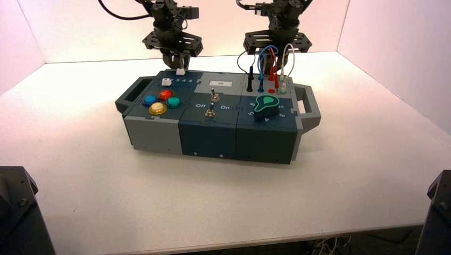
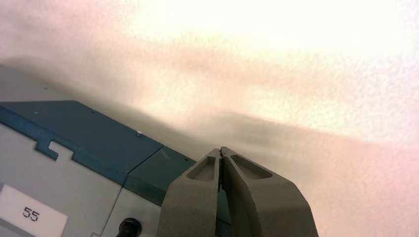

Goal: Move the box closer.

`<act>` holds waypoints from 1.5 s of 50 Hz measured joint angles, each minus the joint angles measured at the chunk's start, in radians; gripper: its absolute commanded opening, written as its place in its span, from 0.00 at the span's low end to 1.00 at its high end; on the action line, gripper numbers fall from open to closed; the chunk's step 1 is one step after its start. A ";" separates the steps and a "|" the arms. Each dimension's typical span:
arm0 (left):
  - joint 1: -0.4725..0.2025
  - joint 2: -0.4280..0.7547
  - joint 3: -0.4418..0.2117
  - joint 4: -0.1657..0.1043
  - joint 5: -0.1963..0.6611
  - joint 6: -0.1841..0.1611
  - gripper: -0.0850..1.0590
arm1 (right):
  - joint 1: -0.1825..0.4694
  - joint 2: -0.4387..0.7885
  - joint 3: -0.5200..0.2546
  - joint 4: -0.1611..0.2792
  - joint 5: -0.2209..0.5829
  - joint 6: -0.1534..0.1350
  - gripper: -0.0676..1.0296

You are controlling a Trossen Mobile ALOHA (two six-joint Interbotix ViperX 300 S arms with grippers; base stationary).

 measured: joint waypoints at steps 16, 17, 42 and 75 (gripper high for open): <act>-0.021 -0.025 0.067 -0.002 -0.017 0.000 0.05 | 0.034 -0.029 0.051 0.011 0.000 0.000 0.04; -0.021 -0.028 0.074 0.000 -0.018 0.000 0.05 | 0.037 -0.032 0.055 0.011 0.002 -0.002 0.04; -0.034 -0.092 0.206 -0.014 -0.060 0.000 0.05 | 0.052 -0.095 0.149 0.029 -0.002 -0.002 0.04; -0.055 -0.126 0.238 0.000 -0.115 0.003 0.05 | 0.084 -0.124 0.178 -0.015 -0.044 -0.005 0.04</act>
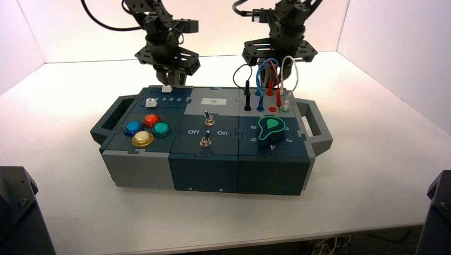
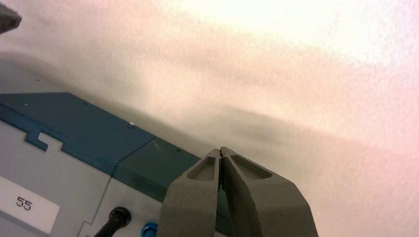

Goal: Move the box closer.

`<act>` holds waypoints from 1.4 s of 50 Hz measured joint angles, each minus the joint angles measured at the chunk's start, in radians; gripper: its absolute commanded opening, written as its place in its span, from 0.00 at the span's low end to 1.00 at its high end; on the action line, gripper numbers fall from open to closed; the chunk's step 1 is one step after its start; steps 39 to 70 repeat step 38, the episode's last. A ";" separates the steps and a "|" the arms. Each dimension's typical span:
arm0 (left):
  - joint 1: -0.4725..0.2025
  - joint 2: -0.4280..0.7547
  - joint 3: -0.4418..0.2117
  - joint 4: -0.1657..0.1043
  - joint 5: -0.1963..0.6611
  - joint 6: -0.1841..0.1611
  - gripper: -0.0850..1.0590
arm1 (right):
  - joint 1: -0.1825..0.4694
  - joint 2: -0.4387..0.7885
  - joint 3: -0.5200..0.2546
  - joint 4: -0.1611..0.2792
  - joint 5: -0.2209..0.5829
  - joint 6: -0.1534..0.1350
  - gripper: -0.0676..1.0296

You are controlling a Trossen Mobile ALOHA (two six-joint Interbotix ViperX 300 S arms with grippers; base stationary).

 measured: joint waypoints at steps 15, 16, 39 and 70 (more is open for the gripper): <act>0.046 -0.163 -0.025 0.005 0.038 0.002 0.05 | 0.002 -0.133 -0.037 -0.040 0.009 0.002 0.04; 0.043 -0.176 -0.018 0.005 0.040 0.002 0.05 | 0.002 -0.147 -0.037 -0.040 0.011 0.000 0.04; 0.040 -0.388 0.152 0.000 0.031 -0.011 0.05 | 0.005 -0.393 0.078 0.012 0.089 0.000 0.04; 0.040 -0.388 0.152 0.000 0.031 -0.011 0.05 | 0.005 -0.393 0.078 0.012 0.089 0.000 0.04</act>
